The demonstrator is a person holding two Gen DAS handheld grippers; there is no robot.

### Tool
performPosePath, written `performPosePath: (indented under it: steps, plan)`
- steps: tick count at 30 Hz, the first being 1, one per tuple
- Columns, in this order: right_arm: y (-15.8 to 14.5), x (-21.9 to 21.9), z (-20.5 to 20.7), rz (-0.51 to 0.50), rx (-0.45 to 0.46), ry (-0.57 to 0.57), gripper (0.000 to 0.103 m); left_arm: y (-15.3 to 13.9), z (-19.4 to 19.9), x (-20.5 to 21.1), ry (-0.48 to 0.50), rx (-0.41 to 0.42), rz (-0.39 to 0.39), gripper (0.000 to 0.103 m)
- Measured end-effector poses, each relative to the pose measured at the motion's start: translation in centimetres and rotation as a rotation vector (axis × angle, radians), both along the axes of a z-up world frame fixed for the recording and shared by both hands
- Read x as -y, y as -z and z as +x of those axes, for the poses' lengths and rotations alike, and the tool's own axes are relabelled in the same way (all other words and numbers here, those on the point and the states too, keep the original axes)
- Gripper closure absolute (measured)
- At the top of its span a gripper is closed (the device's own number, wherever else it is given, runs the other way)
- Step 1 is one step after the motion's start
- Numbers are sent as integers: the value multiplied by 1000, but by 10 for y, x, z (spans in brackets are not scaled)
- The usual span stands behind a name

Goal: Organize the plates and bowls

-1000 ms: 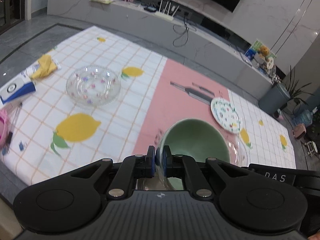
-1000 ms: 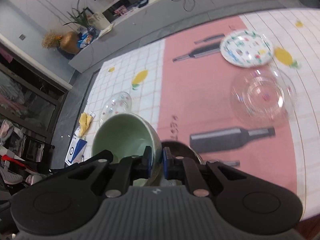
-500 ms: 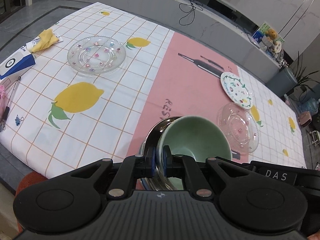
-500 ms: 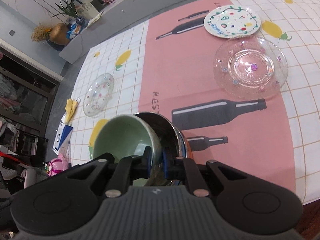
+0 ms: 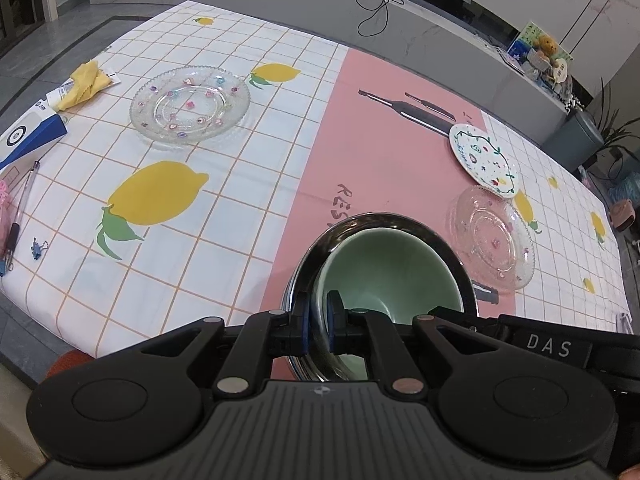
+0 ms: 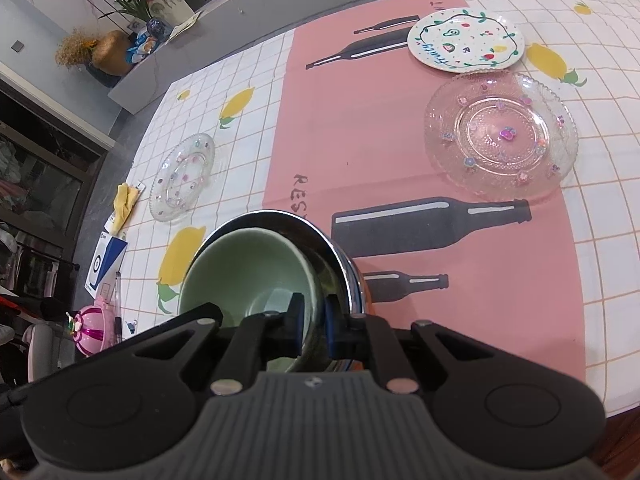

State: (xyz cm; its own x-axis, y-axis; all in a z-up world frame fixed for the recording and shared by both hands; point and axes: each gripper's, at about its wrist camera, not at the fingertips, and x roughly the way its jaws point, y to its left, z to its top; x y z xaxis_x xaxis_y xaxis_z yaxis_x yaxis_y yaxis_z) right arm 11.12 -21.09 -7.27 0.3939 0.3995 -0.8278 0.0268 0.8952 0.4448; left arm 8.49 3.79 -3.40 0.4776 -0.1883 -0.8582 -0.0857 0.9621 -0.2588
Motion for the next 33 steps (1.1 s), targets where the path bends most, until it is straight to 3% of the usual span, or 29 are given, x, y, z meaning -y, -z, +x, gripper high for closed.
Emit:
performPosePath:
  steps: [14, 16, 19, 24, 33]
  plan:
    - [-11, 2, -3, -14, 41, 9, 89, -10, -1, -2, -4, 17, 0, 92]
    - [-15, 2, -5, -11, 53, 8, 88, -16, -3, -2, -8, 40, 3, 91]
    - [-21, 2, -8, -1, 78, 4, 79, -27, -7, -4, -14, 84, -2, 83]
    - [-32, 4, -15, 10, 119, 2, 70, -40, -14, -1, -13, 143, -25, 78]
    - [-48, 34, -35, -14, 200, 66, 65, -51, -31, 20, -17, 245, -90, 75]
